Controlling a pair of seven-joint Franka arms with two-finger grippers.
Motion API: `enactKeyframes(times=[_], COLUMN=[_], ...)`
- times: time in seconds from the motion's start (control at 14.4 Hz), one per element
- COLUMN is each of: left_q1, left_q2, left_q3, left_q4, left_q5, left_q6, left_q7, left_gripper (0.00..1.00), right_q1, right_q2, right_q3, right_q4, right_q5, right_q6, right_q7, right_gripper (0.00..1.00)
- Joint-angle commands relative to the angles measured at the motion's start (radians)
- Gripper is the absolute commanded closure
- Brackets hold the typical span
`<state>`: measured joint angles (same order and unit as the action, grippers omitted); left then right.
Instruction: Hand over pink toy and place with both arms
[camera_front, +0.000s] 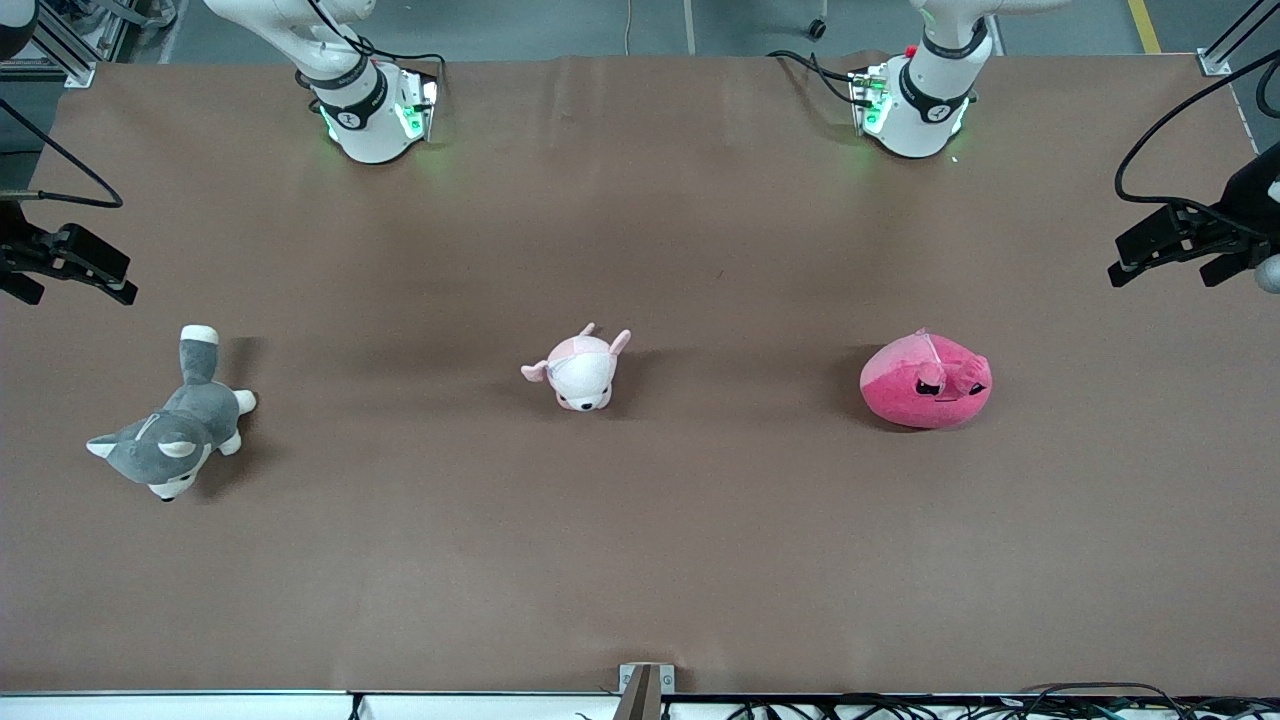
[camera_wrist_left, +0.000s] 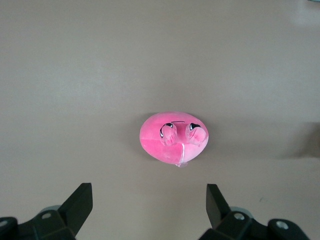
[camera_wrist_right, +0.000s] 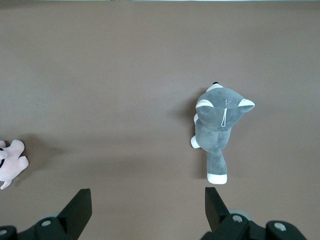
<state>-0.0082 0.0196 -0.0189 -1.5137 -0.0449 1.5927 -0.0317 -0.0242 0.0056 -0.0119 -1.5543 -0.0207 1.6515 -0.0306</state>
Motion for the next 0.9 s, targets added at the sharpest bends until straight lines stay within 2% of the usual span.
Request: enactKeyframes(times=[0.0, 0.42, 0.83], left_q1=[-0.003, -0.001, -0.01], left_q2=[-0.006, 0.016, 0.222], left_q3=[0.005, 0.005, 0.005], left_q4=[0.007, 0.006, -0.022], left_q5=[0.016, 0.017, 0.027], left_q6=[0.003, 0.003, 0.004], left_q7=[0.012, -0.014, -0.048], left_gripper=[0.0, 0.0, 0.0], right_q1=[0.001, 0.006, 0.004], right_q2=[-0.021, -0.022, -0.021], right_q3=[-0.005, -0.003, -0.003], right_q4=[-0.01, -0.006, -0.003], right_q5=[0.007, 0.005, 0.002], right_q6=[-0.004, 0.001, 0.004], right_q7=[-0.009, -0.009, -0.009], right_gripper=[0.0, 0.0, 0.0])
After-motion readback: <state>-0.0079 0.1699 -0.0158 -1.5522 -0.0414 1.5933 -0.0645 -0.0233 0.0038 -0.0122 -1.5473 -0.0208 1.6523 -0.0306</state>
